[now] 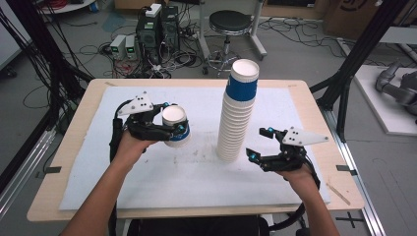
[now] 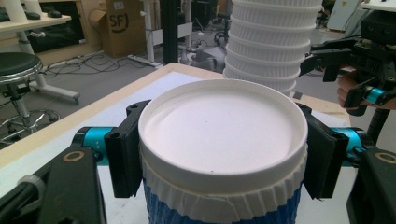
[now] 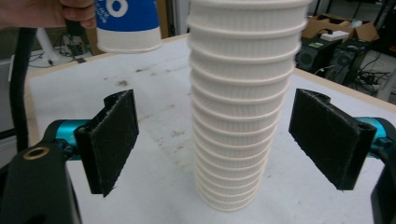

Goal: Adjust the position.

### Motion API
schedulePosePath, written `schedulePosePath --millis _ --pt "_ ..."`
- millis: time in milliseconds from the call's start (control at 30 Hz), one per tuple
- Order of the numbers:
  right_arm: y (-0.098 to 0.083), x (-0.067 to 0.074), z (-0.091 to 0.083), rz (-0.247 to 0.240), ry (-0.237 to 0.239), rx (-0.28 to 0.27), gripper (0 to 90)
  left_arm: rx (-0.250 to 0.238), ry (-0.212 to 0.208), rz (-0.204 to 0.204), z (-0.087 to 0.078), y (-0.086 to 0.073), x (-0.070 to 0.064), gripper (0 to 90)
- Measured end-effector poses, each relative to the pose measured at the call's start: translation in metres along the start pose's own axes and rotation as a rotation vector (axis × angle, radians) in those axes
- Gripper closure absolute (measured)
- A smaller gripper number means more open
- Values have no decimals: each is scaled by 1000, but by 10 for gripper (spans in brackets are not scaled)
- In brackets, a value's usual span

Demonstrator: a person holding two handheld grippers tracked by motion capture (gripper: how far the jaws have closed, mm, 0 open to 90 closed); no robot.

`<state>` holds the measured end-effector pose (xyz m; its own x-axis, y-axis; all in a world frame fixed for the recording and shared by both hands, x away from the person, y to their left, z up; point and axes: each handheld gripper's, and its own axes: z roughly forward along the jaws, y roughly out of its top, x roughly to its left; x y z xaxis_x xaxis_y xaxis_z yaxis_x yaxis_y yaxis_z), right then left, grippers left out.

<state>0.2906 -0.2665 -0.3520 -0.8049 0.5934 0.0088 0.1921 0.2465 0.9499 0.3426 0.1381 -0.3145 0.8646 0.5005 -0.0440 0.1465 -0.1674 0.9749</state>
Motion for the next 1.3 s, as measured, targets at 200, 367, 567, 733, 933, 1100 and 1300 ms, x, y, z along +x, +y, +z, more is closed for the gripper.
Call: schedulePosePath --millis 200,367,567,733,933,1100,1300 --pt "-3 18 5 -17 57 12 161 4 -18 -3 1 -6 -11 288" --pt "-1 35 13 -56 121 14 161 3 -47 4 2 -6 -23 289" --pt "2 53 28 -92 175 18 161 -12 -107 8 8 -4 -34 290" --pt "5 60 50 -101 224 34 161 -4 -148 17 15 -3 -39 291" --pt "8 59 68 -77 260 27 161 -19 -201 15 22 -4 -44 291" --pt "12 62 83 -58 304 -4 160 -24 -250 20 32 -4 -52 292" --pt "14 61 90 -65 342 0 194 -34 -304 25 37 -2 -57 295"
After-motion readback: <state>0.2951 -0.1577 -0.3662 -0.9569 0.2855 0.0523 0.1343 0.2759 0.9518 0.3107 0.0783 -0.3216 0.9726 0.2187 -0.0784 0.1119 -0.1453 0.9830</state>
